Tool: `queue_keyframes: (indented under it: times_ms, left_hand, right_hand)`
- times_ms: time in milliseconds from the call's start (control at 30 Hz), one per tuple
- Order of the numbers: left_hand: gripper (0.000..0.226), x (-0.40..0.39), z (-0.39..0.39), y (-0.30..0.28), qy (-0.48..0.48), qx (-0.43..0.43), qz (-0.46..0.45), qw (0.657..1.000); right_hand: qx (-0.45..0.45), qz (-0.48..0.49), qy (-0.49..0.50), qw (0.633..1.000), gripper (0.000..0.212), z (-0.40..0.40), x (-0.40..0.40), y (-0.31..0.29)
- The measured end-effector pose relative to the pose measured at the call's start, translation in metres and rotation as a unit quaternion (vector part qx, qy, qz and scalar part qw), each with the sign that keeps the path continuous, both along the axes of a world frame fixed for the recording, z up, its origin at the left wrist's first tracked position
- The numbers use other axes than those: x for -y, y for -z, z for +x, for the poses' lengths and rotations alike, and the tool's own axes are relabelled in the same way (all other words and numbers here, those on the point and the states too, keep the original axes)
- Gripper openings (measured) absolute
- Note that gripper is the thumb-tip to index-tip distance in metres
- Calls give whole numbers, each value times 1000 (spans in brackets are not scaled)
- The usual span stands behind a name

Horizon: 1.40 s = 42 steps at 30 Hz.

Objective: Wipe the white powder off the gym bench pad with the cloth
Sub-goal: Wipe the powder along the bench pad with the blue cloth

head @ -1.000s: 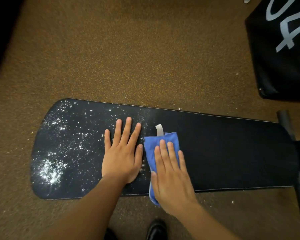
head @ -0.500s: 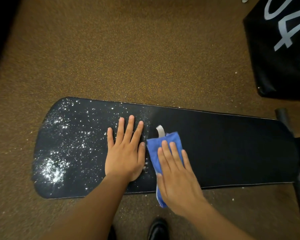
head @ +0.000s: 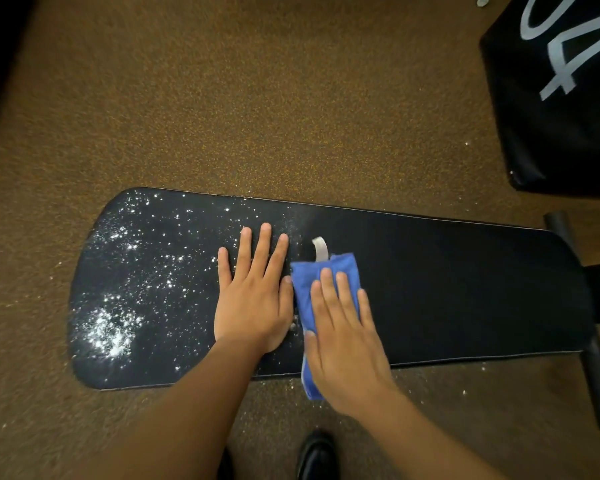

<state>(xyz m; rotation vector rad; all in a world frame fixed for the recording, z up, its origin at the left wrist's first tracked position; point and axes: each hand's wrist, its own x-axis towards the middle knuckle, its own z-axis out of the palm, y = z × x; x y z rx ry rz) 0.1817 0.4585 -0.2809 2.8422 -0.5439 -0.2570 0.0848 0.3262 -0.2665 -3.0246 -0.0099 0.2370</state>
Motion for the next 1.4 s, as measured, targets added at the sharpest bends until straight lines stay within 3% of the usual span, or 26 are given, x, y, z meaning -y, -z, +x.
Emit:
queue_keyframes:
  times_ms: [267,500,700,1000,1400]
  left_hand:
    - [61,1,0,-2,-2,-7,3,1000]
    - [62,-2,0,-2,2,-8,-2,1000]
    - [64,-4,1,-8,8,-25,-16,1000]
    - [68,-69,19,-16,-9,3,21,1000]
    - [67,-56,10,-8,-27,-6,23,999]
  right_hand:
    - [1,18,99,995,75,104,4,3]
    - [15,-1,-5,1000,60,14,10,6]
    - [8,-9,78,997,68,20,10,7]
    - [-1,13,125,992,70,30,3,5]
    - [-9,10,150,989,68,86,-25,5]
